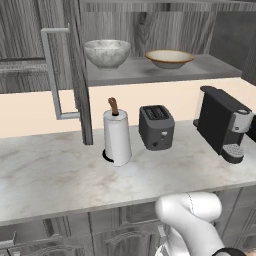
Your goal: Open the cabinet. Pick the bowls from the counter and place them in the cabinet. Then close the cabinet.
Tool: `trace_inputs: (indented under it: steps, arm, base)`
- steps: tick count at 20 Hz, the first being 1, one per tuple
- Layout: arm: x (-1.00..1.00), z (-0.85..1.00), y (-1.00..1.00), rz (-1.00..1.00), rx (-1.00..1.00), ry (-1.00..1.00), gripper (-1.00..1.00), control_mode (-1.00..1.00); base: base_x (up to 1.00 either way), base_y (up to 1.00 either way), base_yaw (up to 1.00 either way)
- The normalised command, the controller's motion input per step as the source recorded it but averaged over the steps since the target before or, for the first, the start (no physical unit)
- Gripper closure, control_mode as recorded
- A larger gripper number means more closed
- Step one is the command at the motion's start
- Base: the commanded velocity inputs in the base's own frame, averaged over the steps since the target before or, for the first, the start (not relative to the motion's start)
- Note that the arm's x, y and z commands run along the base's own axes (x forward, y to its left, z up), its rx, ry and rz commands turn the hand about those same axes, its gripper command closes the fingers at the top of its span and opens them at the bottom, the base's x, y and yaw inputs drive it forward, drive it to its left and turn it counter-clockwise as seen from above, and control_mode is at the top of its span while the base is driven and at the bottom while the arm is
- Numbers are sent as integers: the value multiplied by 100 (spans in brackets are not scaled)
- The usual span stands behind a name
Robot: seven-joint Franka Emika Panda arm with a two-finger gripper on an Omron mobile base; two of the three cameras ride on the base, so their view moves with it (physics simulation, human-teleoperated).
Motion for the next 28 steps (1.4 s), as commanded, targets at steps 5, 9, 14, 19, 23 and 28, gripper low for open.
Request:
trace_inputs:
  steps: [5,9,14,19,23,28]
  arm:
    - [-15,0,-52,0,0,0,-100,-100]
    - [0,0,-48,0,0,0,-100,-100]
    - [0,-2,-57,0,0,0,-100,-100]
    - [3,-7,-43,0,0,0,-100,-100]
    - [17,-15,-41,0,0,0,-100,-100]
    - [18,-15,-33,0,0,0,-100,-100]
  base:
    - [0,0,0]
    - [0,0,0]
    - [0,0,0]
    - [0,0,0]
    - [0,0,0]
    - [0,0,0]
